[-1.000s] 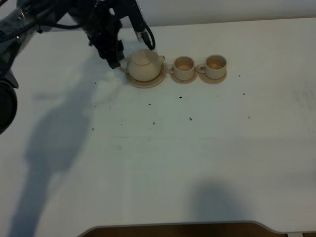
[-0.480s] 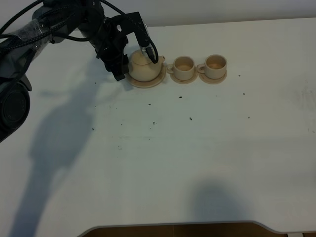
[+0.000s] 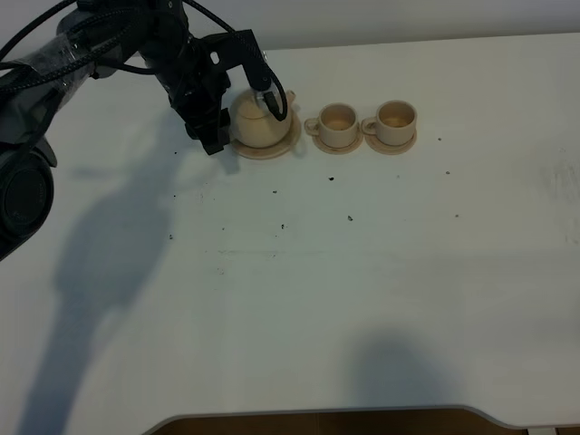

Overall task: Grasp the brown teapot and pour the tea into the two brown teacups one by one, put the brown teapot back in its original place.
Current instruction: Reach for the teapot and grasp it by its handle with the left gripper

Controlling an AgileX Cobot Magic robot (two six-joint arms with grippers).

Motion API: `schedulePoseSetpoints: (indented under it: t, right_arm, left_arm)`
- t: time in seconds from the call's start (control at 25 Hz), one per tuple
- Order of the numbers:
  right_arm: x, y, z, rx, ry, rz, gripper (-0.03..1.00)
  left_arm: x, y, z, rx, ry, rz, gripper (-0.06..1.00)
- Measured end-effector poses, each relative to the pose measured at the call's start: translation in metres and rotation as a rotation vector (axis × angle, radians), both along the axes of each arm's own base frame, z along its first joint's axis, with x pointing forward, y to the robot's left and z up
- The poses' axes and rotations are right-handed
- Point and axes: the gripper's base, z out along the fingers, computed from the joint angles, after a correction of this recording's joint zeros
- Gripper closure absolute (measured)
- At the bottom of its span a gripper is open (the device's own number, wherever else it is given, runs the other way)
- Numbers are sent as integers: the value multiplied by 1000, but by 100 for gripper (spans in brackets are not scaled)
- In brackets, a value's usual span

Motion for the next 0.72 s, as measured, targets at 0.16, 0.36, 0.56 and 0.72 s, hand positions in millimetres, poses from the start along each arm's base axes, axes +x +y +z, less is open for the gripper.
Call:
schedulePoseSetpoints:
  t: [0.16, 0.36, 0.56, 0.72]
  right_arm:
    - [0, 0, 0, 0, 0, 0, 61]
    - [0, 0, 0, 0, 0, 0, 61]
    - [0, 0, 0, 0, 0, 0, 61]
    - [0, 0, 0, 0, 0, 0, 61]
  left_arm:
    - [-4, 0, -2, 10, 52, 6, 49]
    - [-5, 1, -2, 8, 63, 35, 50]
    - [-4, 1, -2, -8, 63, 130, 52]
    - [-3, 3, -2, 0, 56, 232, 52]
